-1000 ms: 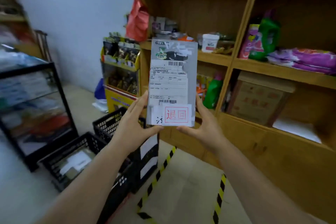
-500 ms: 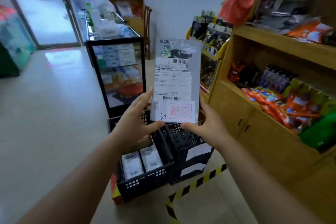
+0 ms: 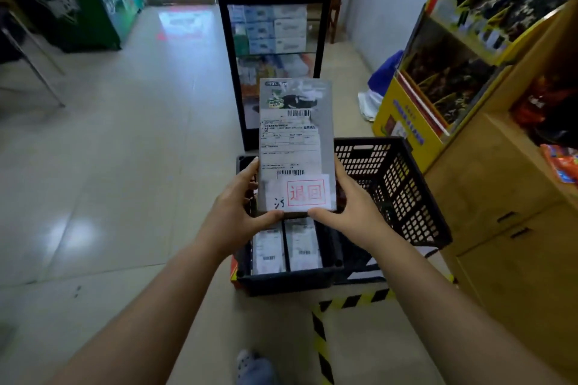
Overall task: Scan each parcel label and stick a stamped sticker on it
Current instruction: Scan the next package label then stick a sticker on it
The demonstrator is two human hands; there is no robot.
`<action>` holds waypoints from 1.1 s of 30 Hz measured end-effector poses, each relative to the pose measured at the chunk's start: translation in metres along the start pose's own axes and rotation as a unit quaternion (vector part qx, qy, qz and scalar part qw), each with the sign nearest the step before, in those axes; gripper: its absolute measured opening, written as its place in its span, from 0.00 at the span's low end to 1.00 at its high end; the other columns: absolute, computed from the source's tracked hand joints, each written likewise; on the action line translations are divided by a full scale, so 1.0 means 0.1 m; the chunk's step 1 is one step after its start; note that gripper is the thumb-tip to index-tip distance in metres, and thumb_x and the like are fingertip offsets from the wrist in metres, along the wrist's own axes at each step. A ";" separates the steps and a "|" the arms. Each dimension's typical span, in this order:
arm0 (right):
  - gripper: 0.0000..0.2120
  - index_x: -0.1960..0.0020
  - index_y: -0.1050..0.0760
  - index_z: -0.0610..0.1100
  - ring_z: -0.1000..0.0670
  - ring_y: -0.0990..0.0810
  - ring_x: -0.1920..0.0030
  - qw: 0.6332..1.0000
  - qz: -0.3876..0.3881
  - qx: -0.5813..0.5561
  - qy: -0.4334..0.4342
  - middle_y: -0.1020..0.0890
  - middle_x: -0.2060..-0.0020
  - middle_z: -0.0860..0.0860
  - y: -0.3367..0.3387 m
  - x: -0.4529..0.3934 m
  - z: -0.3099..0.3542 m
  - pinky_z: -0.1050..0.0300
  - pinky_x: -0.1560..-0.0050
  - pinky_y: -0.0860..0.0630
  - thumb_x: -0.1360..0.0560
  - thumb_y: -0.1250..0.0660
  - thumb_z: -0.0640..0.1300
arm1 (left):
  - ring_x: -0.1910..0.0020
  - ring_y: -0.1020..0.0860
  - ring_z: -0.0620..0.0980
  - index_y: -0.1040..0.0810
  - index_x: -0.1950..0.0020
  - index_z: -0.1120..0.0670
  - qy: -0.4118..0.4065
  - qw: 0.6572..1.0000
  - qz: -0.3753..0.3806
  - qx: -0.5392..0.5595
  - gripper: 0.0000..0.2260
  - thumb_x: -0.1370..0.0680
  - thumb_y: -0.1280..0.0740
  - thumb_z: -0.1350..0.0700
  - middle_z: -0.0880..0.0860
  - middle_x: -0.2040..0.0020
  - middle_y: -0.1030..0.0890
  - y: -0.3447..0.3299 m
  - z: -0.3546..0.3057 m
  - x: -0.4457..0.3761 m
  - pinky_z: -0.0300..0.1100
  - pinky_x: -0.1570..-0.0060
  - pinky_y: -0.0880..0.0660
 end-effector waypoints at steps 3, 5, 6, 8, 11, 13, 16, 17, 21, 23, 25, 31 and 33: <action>0.50 0.23 0.55 0.68 0.59 0.33 0.30 0.999 0.025 -0.007 -0.036 0.31 0.28 0.60 -0.24 -0.32 -0.13 0.55 0.31 0.33 0.30 0.24 0.51 | 0.47 0.27 0.26 0.41 0.21 0.47 0.036 0.999 0.009 0.027 0.43 0.31 0.21 0.56 0.36 0.41 0.27 -0.01 0.37 -0.17 0.22 0.54 0.30; 0.51 0.23 0.56 0.69 0.57 0.32 0.30 0.997 0.045 -0.014 -0.069 0.30 0.29 0.61 -0.40 -0.51 -0.28 0.51 0.30 0.32 0.31 0.23 0.53 | 0.48 0.26 0.26 0.39 0.22 0.47 0.057 0.997 0.021 0.040 0.42 0.31 0.21 0.56 0.32 0.42 0.28 -0.03 0.62 -0.27 0.21 0.55 0.30; 0.51 0.23 0.56 0.68 0.58 0.32 0.31 0.995 0.055 -0.014 -0.084 0.30 0.31 0.62 -0.49 -0.58 -0.36 0.52 0.31 0.32 0.31 0.23 0.53 | 0.48 0.27 0.26 0.39 0.23 0.46 0.065 0.997 0.028 0.042 0.41 0.31 0.21 0.56 0.31 0.43 0.28 -0.05 0.75 -0.32 0.21 0.55 0.30; 0.51 0.23 0.57 0.67 0.60 0.32 0.34 0.991 0.074 -0.015 -0.114 0.30 0.33 0.64 -0.68 -0.69 -0.55 0.55 0.35 0.32 0.30 0.23 0.53 | 0.47 0.26 0.29 0.39 0.25 0.42 0.082 0.995 0.045 0.046 0.40 0.30 0.21 0.56 0.31 0.44 0.28 -0.13 1.03 -0.39 0.24 0.55 0.29; 0.51 0.23 0.59 0.67 0.60 0.34 0.34 0.983 0.097 -0.016 -0.156 0.31 0.32 0.64 -0.96 -0.78 -0.88 0.56 0.37 0.34 0.30 0.24 0.53 | 0.46 0.24 0.38 0.41 0.25 0.38 0.125 0.988 0.073 0.057 0.42 0.31 0.21 0.56 0.33 0.44 0.27 -0.34 1.44 -0.41 0.32 0.55 0.24; 0.52 0.23 0.60 0.67 0.58 0.33 0.33 0.976 0.111 -0.016 -0.186 0.31 0.32 0.64 -1.12 -0.80 -1.09 0.56 0.38 0.33 0.29 0.24 0.53 | 0.49 0.23 0.37 0.40 0.26 0.38 0.152 0.983 0.087 0.063 0.40 0.30 0.22 0.58 0.33 0.45 0.28 -0.48 1.65 -0.37 0.33 0.56 0.22; 0.52 0.23 0.60 0.67 0.58 0.32 0.35 0.967 0.131 -0.015 -0.218 0.31 0.29 0.60 -1.28 -0.84 -1.38 0.57 0.42 0.31 0.29 0.24 0.52 | 0.51 0.23 0.33 0.39 0.29 0.38 0.186 0.974 0.107 0.072 0.38 0.30 0.22 0.59 0.33 0.45 0.27 -0.69 1.91 -0.32 0.31 0.57 0.23; 0.52 0.23 0.60 0.67 0.59 0.32 0.36 0.965 0.138 -0.016 -0.224 0.30 0.29 0.60 -1.32 -0.86 -1.48 0.58 0.43 0.31 0.29 0.24 0.51 | 0.50 0.23 0.35 0.39 0.29 0.39 0.200 0.970 0.113 0.074 0.38 0.30 0.22 0.59 0.34 0.44 0.27 -0.77 2.01 -0.32 0.32 0.56 0.22; 0.52 0.22 0.59 0.65 0.58 0.30 0.36 0.954 0.162 -0.016 -0.251 0.29 0.31 0.59 -1.51 -0.96 -1.91 0.56 0.39 0.29 0.30 0.24 0.49 | 0.47 0.22 0.40 0.38 0.32 0.38 0.255 0.955 0.124 0.085 0.37 0.32 0.21 0.57 0.37 0.43 0.25 -1.08 2.36 -0.33 0.30 0.57 0.23; 0.52 0.22 0.57 0.65 0.55 0.30 0.33 0.949 0.173 -0.021 -0.262 0.30 0.30 0.58 -1.59 -1.01 -2.09 0.50 0.33 0.28 0.31 0.23 0.49 | 0.45 0.22 0.40 0.37 0.29 0.41 0.277 0.948 0.128 0.085 0.37 0.32 0.21 0.56 0.40 0.40 0.24 -1.21 2.50 -0.31 0.32 0.54 0.23; 0.52 0.23 0.53 0.67 0.52 0.30 0.30 0.947 0.182 -0.017 -0.263 0.32 0.30 0.58 -1.68 -1.05 -2.26 0.43 0.32 0.28 0.33 0.22 0.51 | 0.44 0.22 0.42 0.37 0.27 0.43 0.294 0.943 0.133 0.085 0.39 0.33 0.21 0.54 0.42 0.37 0.24 -1.32 2.65 -0.28 0.41 0.48 0.20; 0.52 0.23 0.53 0.65 0.51 0.33 0.29 0.942 0.205 -0.011 -0.264 0.33 0.26 0.54 -1.94 -1.13 -2.66 0.46 0.31 0.30 0.34 0.22 0.50 | 0.44 0.21 0.45 0.39 0.25 0.44 0.337 0.927 0.152 0.059 0.44 0.36 0.22 0.51 0.44 0.35 0.26 -1.59 2.96 -0.31 0.49 0.44 0.21; 0.55 0.23 0.56 0.68 0.50 0.30 0.29 0.938 0.213 -0.010 -0.271 0.32 0.27 0.54 -2.04 -1.14 -2.80 0.43 0.32 0.28 0.36 0.21 0.53 | 0.44 0.24 0.44 0.39 0.24 0.47 0.349 0.924 0.153 0.043 0.43 0.34 0.22 0.54 0.44 0.35 0.27 -1.67 3.05 -0.32 0.43 0.44 0.24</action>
Point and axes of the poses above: each hand's wrist, its own x-axis away from the middle knuckle, its own y-axis out of the back of the hand, z = x × y, the point moved 3 cm from there along -x, towards the middle knuckle
